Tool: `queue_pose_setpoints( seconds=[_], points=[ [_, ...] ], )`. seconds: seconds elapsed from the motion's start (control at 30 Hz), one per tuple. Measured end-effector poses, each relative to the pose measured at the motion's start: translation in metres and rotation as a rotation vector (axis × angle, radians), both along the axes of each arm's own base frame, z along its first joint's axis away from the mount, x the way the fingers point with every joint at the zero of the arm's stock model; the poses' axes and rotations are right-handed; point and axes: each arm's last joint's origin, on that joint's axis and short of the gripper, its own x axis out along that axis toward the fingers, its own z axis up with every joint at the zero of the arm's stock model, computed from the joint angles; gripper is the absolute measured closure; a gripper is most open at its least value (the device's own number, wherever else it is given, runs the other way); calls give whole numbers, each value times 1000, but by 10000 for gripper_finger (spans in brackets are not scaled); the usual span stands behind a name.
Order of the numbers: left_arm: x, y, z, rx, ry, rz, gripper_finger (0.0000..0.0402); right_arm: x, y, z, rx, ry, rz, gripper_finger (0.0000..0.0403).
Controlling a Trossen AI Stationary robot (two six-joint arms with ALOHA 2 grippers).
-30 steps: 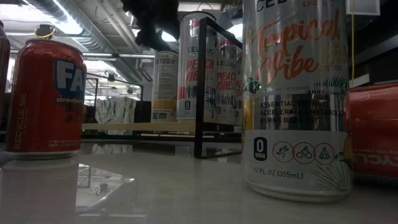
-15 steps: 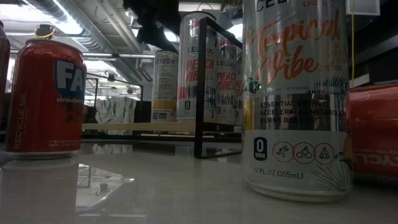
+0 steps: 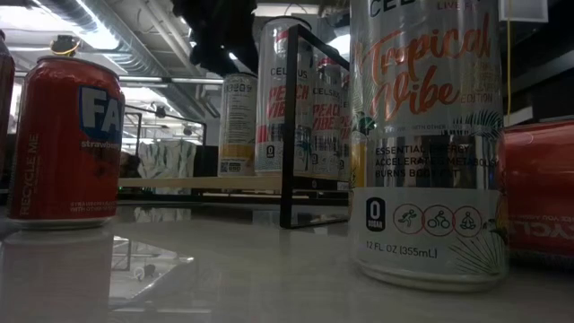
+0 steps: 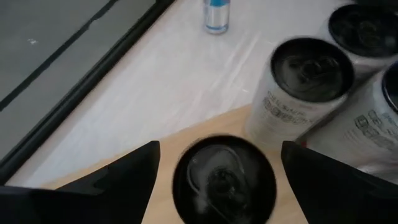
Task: Place canned beverage on shelf
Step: Put the top white-yellow soda can on the shelf aligned with the other white-yellow soda can
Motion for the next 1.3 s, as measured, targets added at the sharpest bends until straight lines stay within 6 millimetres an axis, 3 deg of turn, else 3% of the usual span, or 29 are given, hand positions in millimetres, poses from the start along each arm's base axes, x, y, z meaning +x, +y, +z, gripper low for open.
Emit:
queue_pose_setpoints(
  seconds=[0.67,1.07,1.3],
  points=[
    [-2,0,-8,-38,61,37,75,0,0,0,0,4,0,79],
    [-2,0,-8,-47,58,28,161,0,0,0,0,3,0,79],
    [-2,-1,-8,-60,63,-15,167,0,0,0,0,3,0,79]
  ],
)
